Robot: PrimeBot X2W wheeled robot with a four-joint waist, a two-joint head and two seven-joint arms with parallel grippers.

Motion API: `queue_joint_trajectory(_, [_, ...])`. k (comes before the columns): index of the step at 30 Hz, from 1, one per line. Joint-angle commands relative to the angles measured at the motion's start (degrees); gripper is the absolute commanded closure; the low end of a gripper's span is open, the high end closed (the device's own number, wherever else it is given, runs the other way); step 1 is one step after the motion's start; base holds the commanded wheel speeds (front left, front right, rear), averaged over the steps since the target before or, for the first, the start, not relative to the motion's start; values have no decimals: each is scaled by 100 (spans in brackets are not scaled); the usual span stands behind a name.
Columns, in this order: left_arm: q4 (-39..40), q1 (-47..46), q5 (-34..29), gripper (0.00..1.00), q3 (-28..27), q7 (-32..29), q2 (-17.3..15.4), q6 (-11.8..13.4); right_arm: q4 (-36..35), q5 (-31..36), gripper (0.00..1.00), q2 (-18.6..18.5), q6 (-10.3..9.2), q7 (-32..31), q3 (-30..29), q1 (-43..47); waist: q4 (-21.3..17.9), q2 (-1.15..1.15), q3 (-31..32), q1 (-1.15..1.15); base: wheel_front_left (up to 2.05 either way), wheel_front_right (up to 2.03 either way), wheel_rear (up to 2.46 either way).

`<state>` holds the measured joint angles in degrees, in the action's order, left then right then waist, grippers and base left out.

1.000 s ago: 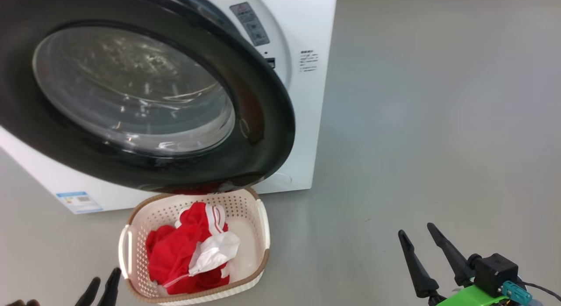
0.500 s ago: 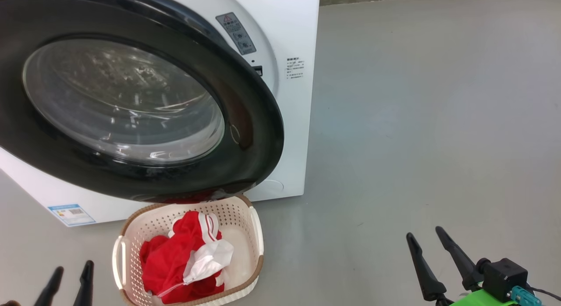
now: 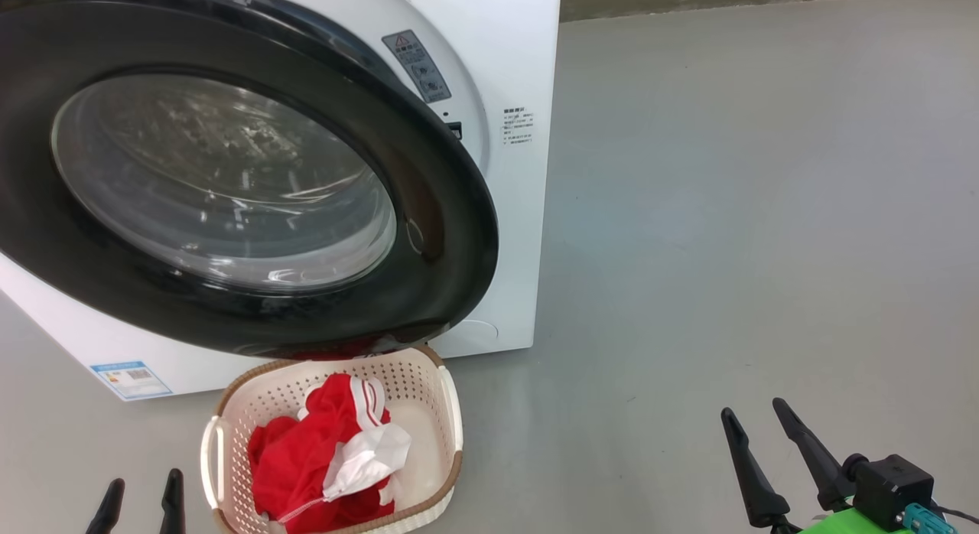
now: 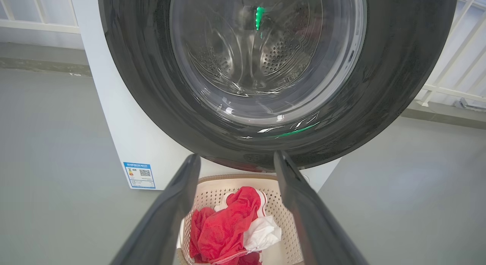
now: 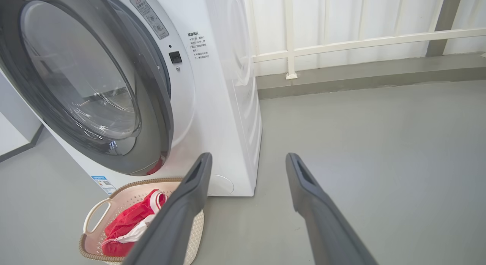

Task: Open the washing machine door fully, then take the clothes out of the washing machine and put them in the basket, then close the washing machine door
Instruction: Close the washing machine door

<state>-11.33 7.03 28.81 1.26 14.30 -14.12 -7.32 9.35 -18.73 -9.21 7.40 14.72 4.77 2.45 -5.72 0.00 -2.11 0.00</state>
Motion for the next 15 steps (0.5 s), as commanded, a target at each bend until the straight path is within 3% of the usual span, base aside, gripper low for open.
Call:
queue_joint_trajectory(1, [114, -84, -117, 0, -291, 69, -41, -17, -137, -75, 0, -82, 9, 28, 92, 10, 1, 0, 10, 0, 0, 0, 0])
queue_joint_trajectory(5, [126, -29, -228, 0, -384, 70, 92, -17, -142, -71, 0, -74, 9, 28, 50, 53, 22, 0, 37, 0, 0, 0, 0])
queue_joint_trajectory(15, [179, -68, -255, 0, -392, 70, 78, -17, -143, -56, 0, -65, 9, 28, 52, 45, 86, 0, 65, 0, 0, 0, 0])
